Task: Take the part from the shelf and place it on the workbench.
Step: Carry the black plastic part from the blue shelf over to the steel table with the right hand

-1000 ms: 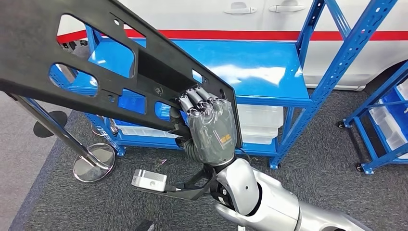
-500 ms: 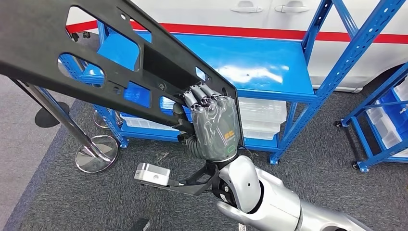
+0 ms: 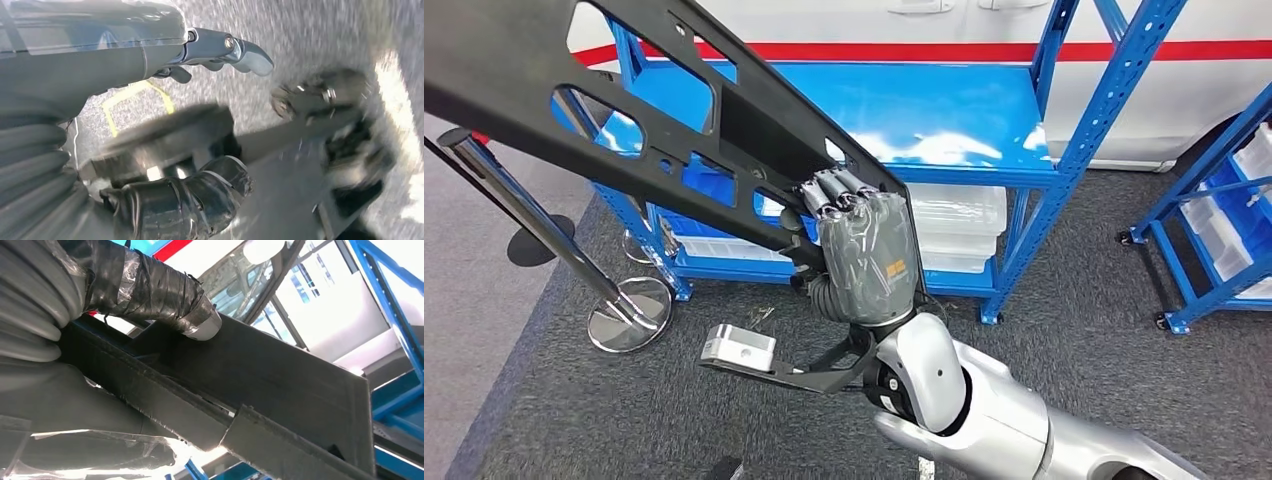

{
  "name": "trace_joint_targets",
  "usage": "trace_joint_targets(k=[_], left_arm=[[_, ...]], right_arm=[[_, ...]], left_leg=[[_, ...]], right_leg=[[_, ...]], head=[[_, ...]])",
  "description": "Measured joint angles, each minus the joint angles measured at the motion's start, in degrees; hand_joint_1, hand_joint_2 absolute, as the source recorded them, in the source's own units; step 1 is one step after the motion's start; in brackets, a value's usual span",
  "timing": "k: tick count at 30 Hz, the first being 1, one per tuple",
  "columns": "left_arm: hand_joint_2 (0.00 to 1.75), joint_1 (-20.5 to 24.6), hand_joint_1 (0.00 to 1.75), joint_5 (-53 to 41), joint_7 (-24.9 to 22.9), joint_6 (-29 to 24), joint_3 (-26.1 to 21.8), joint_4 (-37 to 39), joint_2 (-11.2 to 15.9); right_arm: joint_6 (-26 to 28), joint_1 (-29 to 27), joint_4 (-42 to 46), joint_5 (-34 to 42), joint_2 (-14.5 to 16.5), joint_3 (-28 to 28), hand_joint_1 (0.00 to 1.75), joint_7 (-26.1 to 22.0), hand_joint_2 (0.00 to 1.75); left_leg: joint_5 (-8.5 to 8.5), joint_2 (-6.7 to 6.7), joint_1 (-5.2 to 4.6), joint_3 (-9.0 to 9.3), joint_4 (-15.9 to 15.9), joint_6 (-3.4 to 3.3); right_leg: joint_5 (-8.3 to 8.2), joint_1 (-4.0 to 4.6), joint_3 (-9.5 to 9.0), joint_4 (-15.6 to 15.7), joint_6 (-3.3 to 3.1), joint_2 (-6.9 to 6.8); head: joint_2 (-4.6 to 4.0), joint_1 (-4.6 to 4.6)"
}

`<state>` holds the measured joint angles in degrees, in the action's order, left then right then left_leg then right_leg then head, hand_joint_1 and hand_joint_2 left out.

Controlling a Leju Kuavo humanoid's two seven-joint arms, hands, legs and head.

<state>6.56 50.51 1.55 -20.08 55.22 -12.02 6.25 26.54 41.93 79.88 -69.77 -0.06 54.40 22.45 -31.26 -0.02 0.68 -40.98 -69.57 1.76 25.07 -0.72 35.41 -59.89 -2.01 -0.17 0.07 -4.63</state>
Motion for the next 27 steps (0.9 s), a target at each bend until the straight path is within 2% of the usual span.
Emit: trace_joint_targets(k=[1, 2, 3, 4, 6, 7, 8, 11, 12, 13, 15, 16, 17, 18, 19, 20, 21, 22, 23, 24, 26, 27], left_arm=[[1.75, 0.0, 0.00, -0.1, 0.0, 0.0, 0.1, 0.0, 0.0], [1.75, 0.0, 0.00, -0.1, 0.0, 0.0, 0.1, 0.0, 0.0], [1.75, 0.0, 0.00, -0.1, 0.0, 0.0, 0.1, 0.0, 0.0], [1.75, 0.0, 0.00, -0.1, 0.0, 0.0, 0.2, 0.0, 0.0], [1.75, 0.2, 0.00, -0.2, 0.0, 0.0, 0.2, 0.0, 0.0], [1.75, 0.3, 0.00, -0.3, 0.0, 0.0, 0.2, 0.0, 0.1], [1.75, 0.4, 0.00, -0.3, 0.0, 0.0, 0.2, 0.0, 0.1], [1.75, 0.4, 0.00, -0.4, 0.0, 0.0, 0.3, 0.0, 0.1], [1.75, 0.3, 0.00, -0.3, 0.0, 0.0, 0.3, 0.0, 0.0], [1.75, 0.3, 0.00, -0.3, 0.0, 0.0, 0.3, 0.0, 0.0], [1.75, 0.4, 0.00, -0.3, 0.0, -0.1, 0.3, 0.0, 0.0], [1.75, 0.4, 0.00, -0.3, 0.0, -0.1, 0.3, 0.0, 0.0], [1.75, 0.4, 0.00, -0.3, 0.0, -0.1, 0.3, 0.0, 0.0], [1.75, 0.4, 0.00, -0.3, 0.0, -0.1, 0.3, 0.0, -0.1], [1.75, 0.4, 0.00, -0.2, 0.0, -0.1, 0.3, 0.0, -0.1], [1.75, 0.3, 0.00, -0.2, 0.0, -0.1, 0.3, 0.0, -0.2], [1.75, 0.3, 0.00, -0.1, 0.0, -0.2, 0.3, 0.0, -0.2], [1.75, 0.3, 0.00, -0.1, 0.0, -0.2, 0.3, 0.0, -0.2], [1.75, 0.3, 0.00, -0.1, 0.0, -0.2, 0.3, 0.0, -0.2], [1.75, 0.3, 0.00, -0.1, 0.0, -0.2, 0.3, 0.0, -0.1], [1.75, 0.2, 0.00, -0.1, -0.1, -0.3, 0.3, 0.0, -0.1], [1.75, 0.1, 0.00, -0.1, -0.2, -0.3, 0.3, 0.0, -0.1]], right_arm=[[-0.1, 0.0, 0.0, 0.0, 0.0, 0.0, 1.75, 0.0, 1.75], [-0.1, 0.0, 0.0, 0.0, 0.0, 0.0, 1.75, 0.0, 1.75], [-0.2, 0.0, 0.0, 0.0, 0.0, 0.0, 1.75, 0.0, 1.75], [-0.2, 0.0, 0.0, 0.0, 0.0, 0.0, 1.75, 0.0, 1.75], [-0.2, 0.1, 0.0, 0.0, 0.0, 0.0, 1.75, 0.1, 1.75], [-0.2, 0.2, 0.1, 0.0, 0.0, 0.0, 1.75, 0.1, 1.75], [-0.2, 0.2, 0.1, 0.0, 0.0, 0.0, 1.75, 0.1, 1.75], [-0.2, 0.3, 0.1, 0.0, 0.0, 0.0, 1.75, 0.2, 1.75], [-0.3, 0.3, 0.1, 0.0, 0.0, 0.0, 1.75, 0.2, 1.75], [-0.3, 0.3, 0.1, 0.0, 0.0, 0.0, 1.75, 0.3, 1.75], [-0.4, 0.3, 0.1, 0.0, -0.1, 0.0, 1.75, 0.4, 1.75], [-0.5, 0.2, 0.1, 0.0, -0.1, 0.0, 1.75, 0.4, 1.75], [-0.5, 0.1, 0.1, 0.1, -0.2, 0.0, 1.75, 0.4, 1.75], [-0.5, 0.1, 0.0, 0.1, -0.3, 0.0, 1.75, 0.5, 1.75], [-0.5, 0.1, 0.1, 0.1, -0.3, 0.0, 1.75, 0.6, 1.75], [-0.5, 0.1, 0.1, 0.2, -0.4, 0.0, 1.75, 0.6, 1.75], [-0.5, 0.1, 0.1, 0.2, -0.4, 0.0, 1.75, 0.6, 1.75], [-0.5, 0.2, 0.1, 0.3, -0.4, 0.0, 1.75, 0.7, 1.75], [-0.4, 0.2, 0.1, 0.3, -0.4, 0.0, 1.75, 0.7, 1.75], [-0.4, 0.2, 0.2, 0.4, -0.4, 0.0, 1.75, 0.7, 1.75], [-0.5, 0.2, 0.2, 0.4, -0.4, 0.0, 1.75, 0.7, 1.75], [-0.5, 0.2, 0.2, 0.4, -0.4, 0.0, 1.75, 0.7, 1.75]], left_leg=[[-1.59, 0.00, 0.04, -0.73, -3.0, 0.14], [-2.26, 0.00, 0.04, -0.65, -4.4, 0.15], [-1.97, 0.00, 0.02, 0.56, -3.7, 0.04], [-0.93, 0.00, -0.04, 2.89, -0.7, -0.22], [1.07, 0.02, -0.36, 8.52, 7.4, -1.00], [1.67, 0.01, -0.62, 10.17, 10.2, -1.38], [1.97, 0.01, -0.86, 10.83, 11.6, -1.69], [3.49, 0.12, -0.97, 10.34, 12.4, -2.48], [4.22, 0.26, -0.79, 10.14, 12.8, -2.87], [5.04, 0.42, -0.59, 9.76, 13.2, -3.23], [6.32, 0.57, -0.45, 8.38, 13.3, -3.67], [6.87, 0.58, -0.44, 7.51, 13.2, -3.66], [7.37, 0.59, -0.42, 6.60, 12.9, -3.56], [7.86, 0.59, -0.35, 5.62, 12.6, -3.39], [8.28, 0.59, -0.24, 4.63, 12.2, -3.15], [8.65, 0.58, -0.11, 3.68, 11.6, -2.84], [8.95, 0.56, -0.10, 2.76, 11.0, -2.49], [9.22, 0.54, -0.10, 2.16, 10.6, -2.13], [9.53, 0.49, -0.17, 1.76, 10.2, -1.75], [9.92, 0.43, -0.23, 1.54, 10.1, -1.41], [10.51, 0.32, -0.13, 1.25, 10.1, -0.78], [9.79, 0.29, -0.04, 0.86, 9.6, -0.52]], right_leg=[[-0.39, 0.07, 0.59, -0.1, -0.04, 0.00], [-0.80, 0.14, 1.19, -0.1, -0.04, 0.00], [-1.21, 0.20, 1.77, -0.2, -0.02, 0.02], [-1.62, 0.24, 2.26, -0.2, 0.02, 0.05], [-2.40, 0.32, 2.86, -0.2, 0.28, 0.09], [-2.77, 0.30, 3.01, -0.1, 0.56, 0.06], [-3.15, 0.25, 3.08, 0.0, 0.90, 0.01], [-3.97, 0.17, 3.22, 0.4, 1.99, -0.03], [-2.94, 0.21, 3.55, -0.2, 2.27, 0.03], [-0.87, 0.23, 4.20, -2.0, 2.51, 0.10], [4.99, 0.10, 6.02, -8.6, 2.87, 0.15], [6.95, 0.04, 6.68, -12.0, 3.05, 0.14], [7.62, -0.01, 6.75, -14.3, 3.23, 0.12], [6.95, -0.06, 5.91, -14.8, 3.38, 0.12], [5.54, -0.15, 4.16, -13.4, 3.51, 0.11], [4.39, -0.29, 1.64, -10.4, 3.65, 0.12], [4.14, -0.31, -0.98, -6.7, 3.72, 0.16], [4.26, -0.25, -2.75, -4.0, 3.45, 0.24], [4.79, -0.15, -3.73, -2.1, 3.08, 0.36], [5.01, 0.03, -3.83, -1.6, 2.55, 0.47], [4.19, 0.02, -3.18, -1.6, 1.39, 0.46], [3.64, -0.04, -2.77, -1.5, 0.90, 0.40]], head=[[0.00, -0.02], [0.00, -0.02], [0.00, -0.03], [0.00, -0.03], [0.00, -0.01], [0.00, 0.00], [0.00, 0.01], [0.00, 0.05], [0.00, 0.15], [0.00, 0.26], [0.00, 0.46], [0.00, 0.51], [0.00, 0.51], [0.00, 0.51], [0.00, 0.53], [0.00, 0.51], [0.00, 0.55], [0.00, 0.50], [0.00, 0.57], [0.00, 0.60], [0.00, 0.76], [0.00, 0.70]])
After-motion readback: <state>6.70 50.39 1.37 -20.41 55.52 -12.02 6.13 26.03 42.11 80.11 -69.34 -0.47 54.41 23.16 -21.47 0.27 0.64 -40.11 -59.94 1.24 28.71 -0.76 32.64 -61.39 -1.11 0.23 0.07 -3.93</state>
